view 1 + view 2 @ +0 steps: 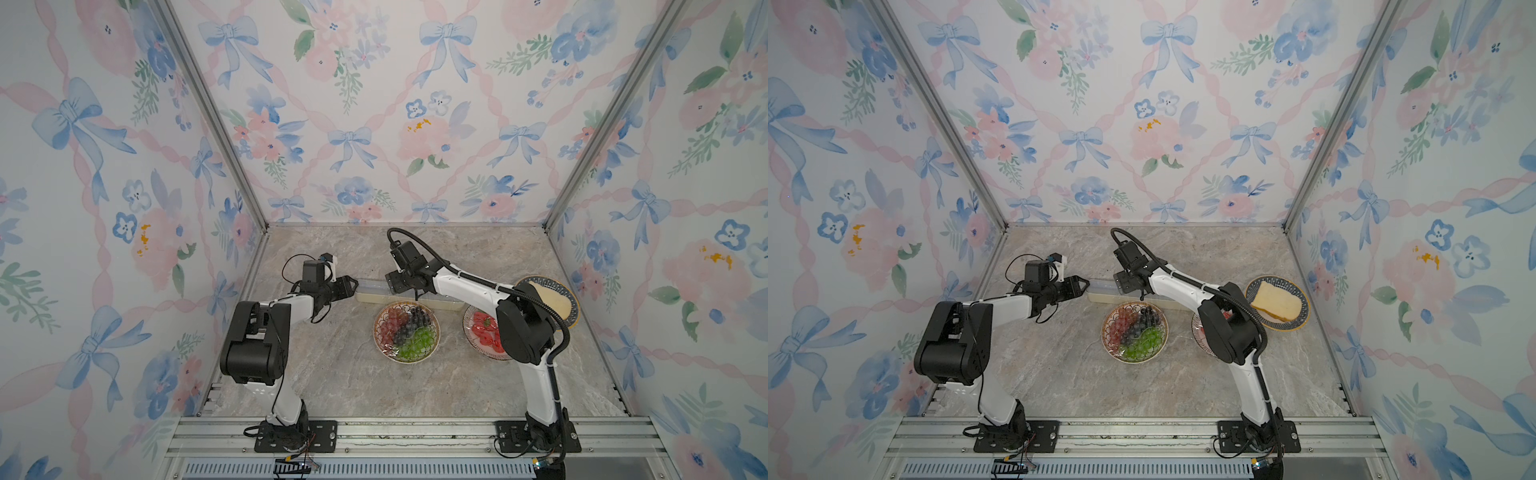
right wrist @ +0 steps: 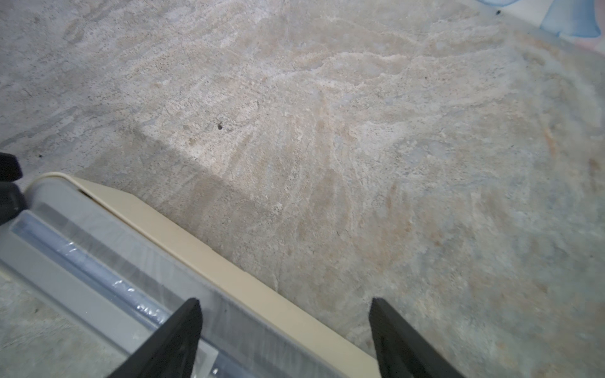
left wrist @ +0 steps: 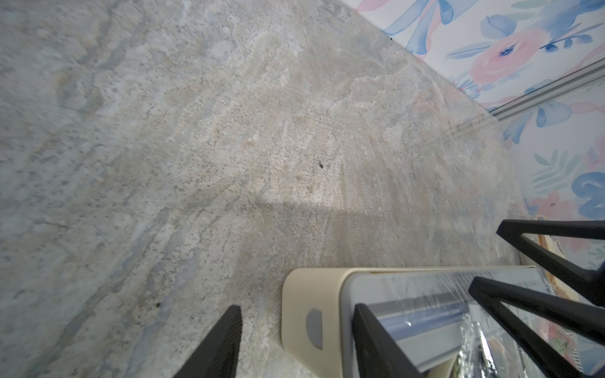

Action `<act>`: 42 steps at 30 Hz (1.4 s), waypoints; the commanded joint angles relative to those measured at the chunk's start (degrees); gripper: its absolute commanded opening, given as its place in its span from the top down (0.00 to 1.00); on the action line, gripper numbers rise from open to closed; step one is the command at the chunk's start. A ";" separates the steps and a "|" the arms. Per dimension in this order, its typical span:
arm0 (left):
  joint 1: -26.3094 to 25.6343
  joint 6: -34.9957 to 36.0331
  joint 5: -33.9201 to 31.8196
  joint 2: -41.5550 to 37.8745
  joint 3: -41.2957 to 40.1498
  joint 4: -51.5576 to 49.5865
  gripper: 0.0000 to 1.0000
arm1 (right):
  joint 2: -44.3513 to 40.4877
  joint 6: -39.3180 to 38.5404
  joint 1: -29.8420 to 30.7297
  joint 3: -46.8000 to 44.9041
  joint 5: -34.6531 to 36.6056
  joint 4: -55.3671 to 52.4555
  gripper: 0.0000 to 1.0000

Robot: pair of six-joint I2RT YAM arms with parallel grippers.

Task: Wrap the plate with plastic wrap
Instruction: Tear off the plastic wrap from the plastic wrap cutting box.

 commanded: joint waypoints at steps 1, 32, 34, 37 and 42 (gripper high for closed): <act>-0.21 0.67 -2.94 1.35 -0.29 -3.88 0.44 | -0.59 -1.53 -0.31 -1.23 0.65 -3.85 0.18; -0.14 0.83 -3.02 0.94 -0.20 -4.11 0.44 | 0.68 0.71 1.15 0.81 -2.53 -1.30 0.10; -0.12 0.85 -3.03 0.95 -0.20 -4.14 0.44 | 0.49 0.77 1.10 0.38 -1.86 -1.52 0.13; -0.12 0.93 -3.18 0.91 -0.20 -4.21 0.44 | 0.07 0.76 0.83 -0.25 -1.22 -2.15 0.15; -0.12 1.02 -3.47 0.90 -0.20 -4.26 0.44 | -0.93 -0.11 0.50 -2.11 0.03 -3.15 0.16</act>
